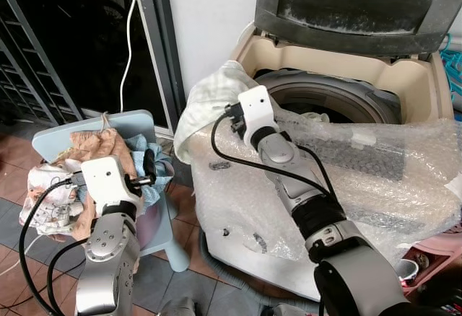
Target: Clothes washing
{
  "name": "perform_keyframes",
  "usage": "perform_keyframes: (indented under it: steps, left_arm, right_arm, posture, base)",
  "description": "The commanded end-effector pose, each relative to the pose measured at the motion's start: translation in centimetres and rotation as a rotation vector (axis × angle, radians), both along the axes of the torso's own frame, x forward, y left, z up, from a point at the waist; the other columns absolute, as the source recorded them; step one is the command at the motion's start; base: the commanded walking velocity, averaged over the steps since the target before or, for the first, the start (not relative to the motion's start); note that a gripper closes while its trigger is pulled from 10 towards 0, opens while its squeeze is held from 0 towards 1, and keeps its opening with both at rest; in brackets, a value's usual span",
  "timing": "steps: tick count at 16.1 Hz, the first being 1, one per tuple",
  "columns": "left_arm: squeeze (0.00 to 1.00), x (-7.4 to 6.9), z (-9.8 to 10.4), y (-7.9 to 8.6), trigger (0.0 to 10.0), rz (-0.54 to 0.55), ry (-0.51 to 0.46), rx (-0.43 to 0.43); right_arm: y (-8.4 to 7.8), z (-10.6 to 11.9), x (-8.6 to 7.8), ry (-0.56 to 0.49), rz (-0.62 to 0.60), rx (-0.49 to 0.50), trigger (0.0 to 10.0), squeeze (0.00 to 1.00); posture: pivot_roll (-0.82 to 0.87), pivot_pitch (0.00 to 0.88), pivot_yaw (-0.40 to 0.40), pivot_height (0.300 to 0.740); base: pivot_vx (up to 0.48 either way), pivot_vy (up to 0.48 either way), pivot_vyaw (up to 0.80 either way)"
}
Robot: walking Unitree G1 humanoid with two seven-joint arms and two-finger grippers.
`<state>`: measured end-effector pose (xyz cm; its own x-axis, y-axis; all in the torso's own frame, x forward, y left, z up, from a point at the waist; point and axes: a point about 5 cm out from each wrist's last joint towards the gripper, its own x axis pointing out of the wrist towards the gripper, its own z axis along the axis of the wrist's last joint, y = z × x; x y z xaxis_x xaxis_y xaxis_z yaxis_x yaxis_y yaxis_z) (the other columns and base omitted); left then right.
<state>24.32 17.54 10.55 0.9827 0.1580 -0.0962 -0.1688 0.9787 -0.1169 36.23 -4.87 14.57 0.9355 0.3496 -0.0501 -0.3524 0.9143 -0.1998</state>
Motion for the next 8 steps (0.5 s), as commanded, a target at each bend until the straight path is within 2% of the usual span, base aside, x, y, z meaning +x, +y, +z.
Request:
perform_keyframes:
  steps: [1,8]
  left_arm:
    - [0.0,0.34,0.22,0.07,10.0,0.001,-0.011,0.014]
    - [0.0,0.49,0.13,0.04,10.0,0.012,-0.012,0.026]
  right_arm:
    - [-0.72,0.51,0.46,-0.021,-0.044,0.028,0.0,0.0]
    - [-0.17,1.44,0.56,-0.079,-0.011,0.054,0.0,0.0]
  posture:
    - [0.03,0.0,0.031,0.74]
    - [0.03,0.0,0.022,0.74]
  base:
    - [0.0,0.0,0.0]
    - [0.0,0.0,0.0]
